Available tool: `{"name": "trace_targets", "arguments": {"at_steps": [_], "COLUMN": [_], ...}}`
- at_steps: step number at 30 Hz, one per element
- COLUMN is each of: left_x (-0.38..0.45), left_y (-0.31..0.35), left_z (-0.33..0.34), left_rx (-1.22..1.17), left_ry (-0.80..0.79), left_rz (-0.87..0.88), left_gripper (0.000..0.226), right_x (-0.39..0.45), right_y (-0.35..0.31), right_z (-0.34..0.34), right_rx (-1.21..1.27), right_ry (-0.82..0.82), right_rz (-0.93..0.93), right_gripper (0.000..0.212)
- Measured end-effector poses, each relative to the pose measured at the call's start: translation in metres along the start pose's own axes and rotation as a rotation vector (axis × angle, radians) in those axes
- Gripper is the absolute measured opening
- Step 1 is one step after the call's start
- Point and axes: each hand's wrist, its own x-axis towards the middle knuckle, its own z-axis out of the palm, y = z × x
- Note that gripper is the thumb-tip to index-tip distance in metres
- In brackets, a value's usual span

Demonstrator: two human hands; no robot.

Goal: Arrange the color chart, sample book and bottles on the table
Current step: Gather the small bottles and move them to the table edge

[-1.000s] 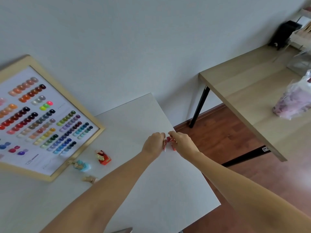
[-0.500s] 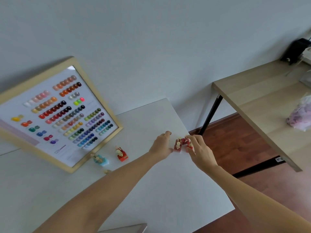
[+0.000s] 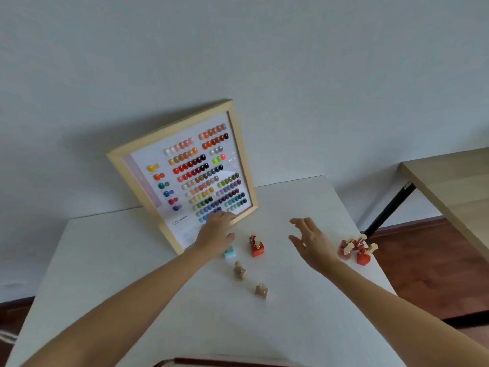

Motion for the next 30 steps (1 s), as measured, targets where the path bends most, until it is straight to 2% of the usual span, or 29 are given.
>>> {"name": "trace_targets", "arguments": {"at_steps": [6, 9, 15, 25, 30], "left_x": [-0.005, -0.002, 0.005, 0.009, 0.014], "left_y": [-0.051, -0.062, -0.065, -0.069, -0.070], "left_z": [0.003, 0.015, 0.036, 0.054, 0.054], "left_rx": [0.123, 0.137, 0.144, 0.220, 0.245], "left_ry": [-0.236, -0.297, -0.227, -0.142, -0.159], "left_rz": [0.025, 0.060, 0.166, 0.226, 0.212], "left_gripper": [0.065, 0.064, 0.043, 0.020, 0.019], "right_x": [0.035, 0.045, 0.062, 0.077, 0.078], "right_y": [-0.039, -0.050, -0.065, -0.073, -0.070], "right_z": [0.038, 0.055, 0.081, 0.100, 0.099], "right_rx": [-0.020, -0.046, -0.102, -0.155, -0.179], "right_ry": [-0.205, -0.294, -0.379, -0.352, -0.384], "right_rz": [0.038, 0.073, 0.131, 0.238, 0.216], "right_gripper": [0.052, 0.058, 0.057, 0.016, 0.014]}}
